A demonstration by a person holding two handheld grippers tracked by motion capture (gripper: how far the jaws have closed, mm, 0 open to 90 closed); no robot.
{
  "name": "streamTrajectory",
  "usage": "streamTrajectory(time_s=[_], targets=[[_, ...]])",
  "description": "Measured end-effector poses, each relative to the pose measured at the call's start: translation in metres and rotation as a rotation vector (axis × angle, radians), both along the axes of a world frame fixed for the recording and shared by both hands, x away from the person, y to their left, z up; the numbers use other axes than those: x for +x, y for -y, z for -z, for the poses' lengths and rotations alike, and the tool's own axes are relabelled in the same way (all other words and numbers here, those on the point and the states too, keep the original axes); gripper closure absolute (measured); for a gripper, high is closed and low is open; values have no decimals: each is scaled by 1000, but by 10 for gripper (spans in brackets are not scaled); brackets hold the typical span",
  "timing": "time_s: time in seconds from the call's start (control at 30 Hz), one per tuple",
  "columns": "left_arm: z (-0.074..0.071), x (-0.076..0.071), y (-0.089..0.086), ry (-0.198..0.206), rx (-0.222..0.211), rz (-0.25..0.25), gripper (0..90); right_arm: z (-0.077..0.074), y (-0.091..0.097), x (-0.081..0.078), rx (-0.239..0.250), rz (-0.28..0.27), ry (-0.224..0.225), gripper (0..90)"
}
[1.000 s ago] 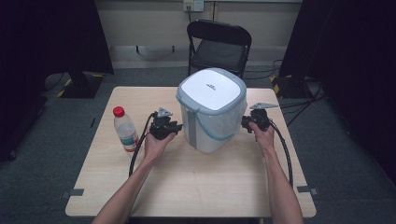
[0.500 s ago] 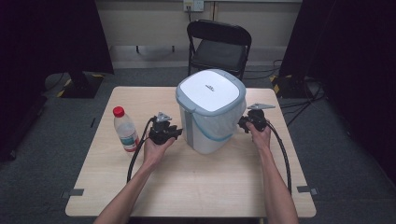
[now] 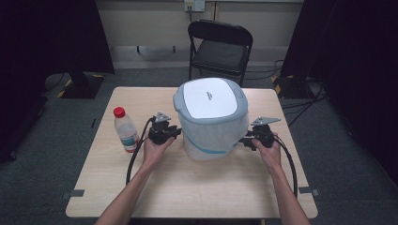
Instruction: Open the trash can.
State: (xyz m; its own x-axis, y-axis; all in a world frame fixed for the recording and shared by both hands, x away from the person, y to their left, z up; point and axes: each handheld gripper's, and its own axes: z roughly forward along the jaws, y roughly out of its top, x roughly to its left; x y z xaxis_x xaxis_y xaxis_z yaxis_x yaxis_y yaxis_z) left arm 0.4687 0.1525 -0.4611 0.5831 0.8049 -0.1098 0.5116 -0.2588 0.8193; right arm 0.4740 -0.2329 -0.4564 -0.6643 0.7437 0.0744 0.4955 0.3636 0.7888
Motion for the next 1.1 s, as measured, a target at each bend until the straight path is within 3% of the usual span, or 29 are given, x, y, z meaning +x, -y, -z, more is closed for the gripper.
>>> streamTrajectory(time_s=[0.07,0.13,0.17,0.23,0.3,0.4,0.47,0.5,0.67,0.73,0.83,0.9,1.03,1.1], targets=[[1,-9,-2,-11,-9,24,582,4,8,8,-22,107,4,546],[-1,-20,-3,-13,-43,49,581,6,10,10,-11,135,5,538],[-2,-24,-1,-2,-25,50,581,7,10,11,13,144,12,536],[-4,-27,3,14,9,48,592,9,4,12,36,114,27,525],[-3,-25,2,5,-2,57,589,10,-6,12,41,61,26,543],[-3,-22,1,3,-5,51,577,12,-13,8,48,45,28,667],[-3,-19,0,5,-8,38,586,12,-15,4,55,3,6,664],[-3,-17,-1,8,-6,44,616,13,-17,0,36,-27,-1,677],[2,-9,-7,-5,-60,23,645,13,-23,-33,47,-38,11,689],[3,-6,-6,-5,-53,6,645,13,-25,-47,43,-57,1,665],[0,-7,-7,-47,-61,-10,619,11,-29,-63,10,-70,-20,534],[-3,-15,-8,-41,-50,-4,607,8,-26,-64,-16,-39,-16,496],[-4,-36,-15,-42,-29,26,574,14,-5,-52,-11,77,-8,468],[1,-45,-21,-56,-52,63,555,19,2,-46,17,97,2,434]])
